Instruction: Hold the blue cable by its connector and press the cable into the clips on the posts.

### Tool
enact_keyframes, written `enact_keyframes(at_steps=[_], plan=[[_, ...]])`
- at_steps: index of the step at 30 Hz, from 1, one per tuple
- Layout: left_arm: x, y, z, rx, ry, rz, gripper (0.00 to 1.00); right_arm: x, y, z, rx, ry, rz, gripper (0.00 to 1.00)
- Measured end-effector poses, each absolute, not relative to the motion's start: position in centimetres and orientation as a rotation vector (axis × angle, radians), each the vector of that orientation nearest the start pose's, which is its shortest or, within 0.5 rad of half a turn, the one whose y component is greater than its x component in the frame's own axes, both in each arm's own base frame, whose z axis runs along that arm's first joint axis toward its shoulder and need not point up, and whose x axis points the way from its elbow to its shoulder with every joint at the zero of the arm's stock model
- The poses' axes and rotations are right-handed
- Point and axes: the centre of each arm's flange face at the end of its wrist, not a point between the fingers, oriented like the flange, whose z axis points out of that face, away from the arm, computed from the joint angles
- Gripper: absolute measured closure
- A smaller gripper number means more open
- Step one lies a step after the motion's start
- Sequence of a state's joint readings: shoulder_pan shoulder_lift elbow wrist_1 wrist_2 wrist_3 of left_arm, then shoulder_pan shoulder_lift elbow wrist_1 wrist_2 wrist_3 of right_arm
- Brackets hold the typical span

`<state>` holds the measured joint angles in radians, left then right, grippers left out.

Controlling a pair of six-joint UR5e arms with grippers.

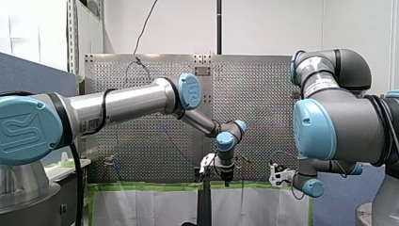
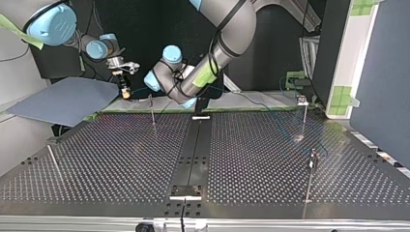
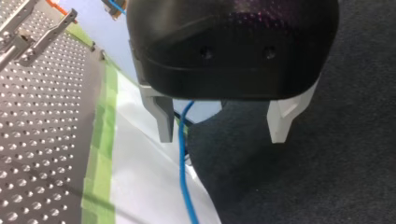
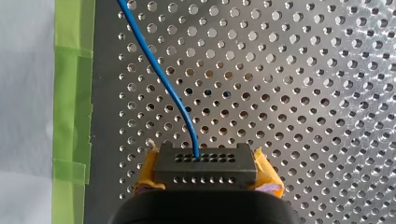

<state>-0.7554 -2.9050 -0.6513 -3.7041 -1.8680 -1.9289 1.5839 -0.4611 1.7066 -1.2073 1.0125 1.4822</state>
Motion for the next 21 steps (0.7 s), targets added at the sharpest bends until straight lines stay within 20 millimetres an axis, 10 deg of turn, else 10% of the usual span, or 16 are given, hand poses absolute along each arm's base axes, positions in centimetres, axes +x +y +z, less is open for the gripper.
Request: enact_keyframes(at_steps=[21], plan=[[49.1, -58.2, -6.4, 0.281, 2.418, -0.137, 0.02, 20.0, -58.2, -12.2, 1.669, -0.812, 1.562, 1.0]])
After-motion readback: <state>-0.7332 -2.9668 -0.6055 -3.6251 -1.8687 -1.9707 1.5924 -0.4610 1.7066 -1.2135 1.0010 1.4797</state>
